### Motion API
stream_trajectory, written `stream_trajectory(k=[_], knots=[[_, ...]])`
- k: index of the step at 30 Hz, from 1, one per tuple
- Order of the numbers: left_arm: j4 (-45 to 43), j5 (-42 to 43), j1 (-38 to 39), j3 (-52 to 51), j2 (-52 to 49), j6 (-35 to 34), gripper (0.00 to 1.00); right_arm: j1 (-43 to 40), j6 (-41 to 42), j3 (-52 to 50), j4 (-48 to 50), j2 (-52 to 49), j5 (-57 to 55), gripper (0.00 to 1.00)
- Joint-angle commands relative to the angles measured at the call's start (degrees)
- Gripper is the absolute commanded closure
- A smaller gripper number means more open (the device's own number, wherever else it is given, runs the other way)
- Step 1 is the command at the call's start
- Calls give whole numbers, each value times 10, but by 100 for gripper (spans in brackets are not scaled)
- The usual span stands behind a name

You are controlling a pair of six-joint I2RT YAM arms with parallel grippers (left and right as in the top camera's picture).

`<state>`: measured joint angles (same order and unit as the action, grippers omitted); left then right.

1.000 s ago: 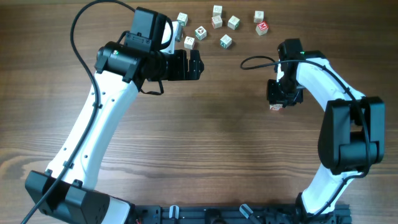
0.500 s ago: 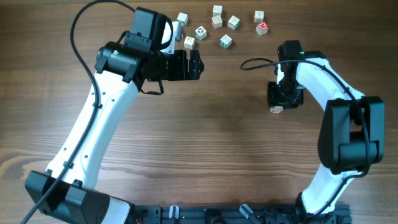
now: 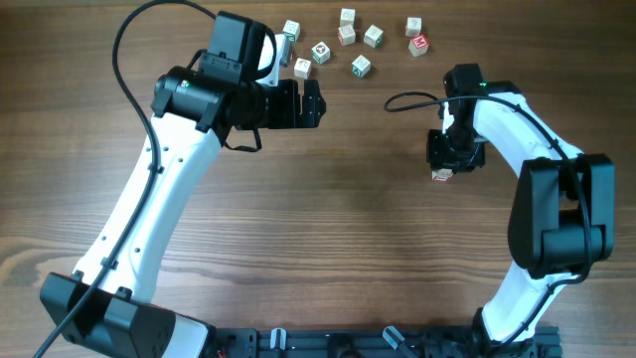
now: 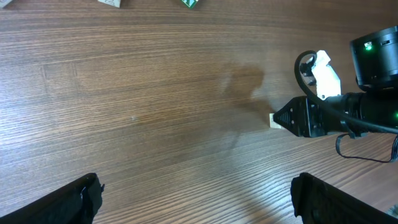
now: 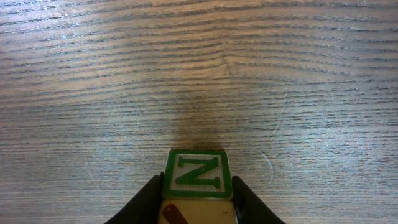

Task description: Form a tower

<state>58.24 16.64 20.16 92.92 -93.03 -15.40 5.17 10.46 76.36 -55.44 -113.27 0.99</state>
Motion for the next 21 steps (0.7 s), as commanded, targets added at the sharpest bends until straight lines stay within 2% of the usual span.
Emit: stream_trajectory(k=[1, 15, 20, 21], knots=[[0, 7, 2, -2, -1, -3, 0, 1, -2, 5, 2, -8, -1, 63], [0, 7, 2, -2, -1, -3, 0, 1, -2, 6, 3, -7, -1, 56], [0, 7, 2, -2, -1, -3, 0, 1, -4, 13, -2, 0, 1, 56], [0, 7, 2, -2, -1, -3, 0, 1, -4, 13, -3, 0, 3, 59]])
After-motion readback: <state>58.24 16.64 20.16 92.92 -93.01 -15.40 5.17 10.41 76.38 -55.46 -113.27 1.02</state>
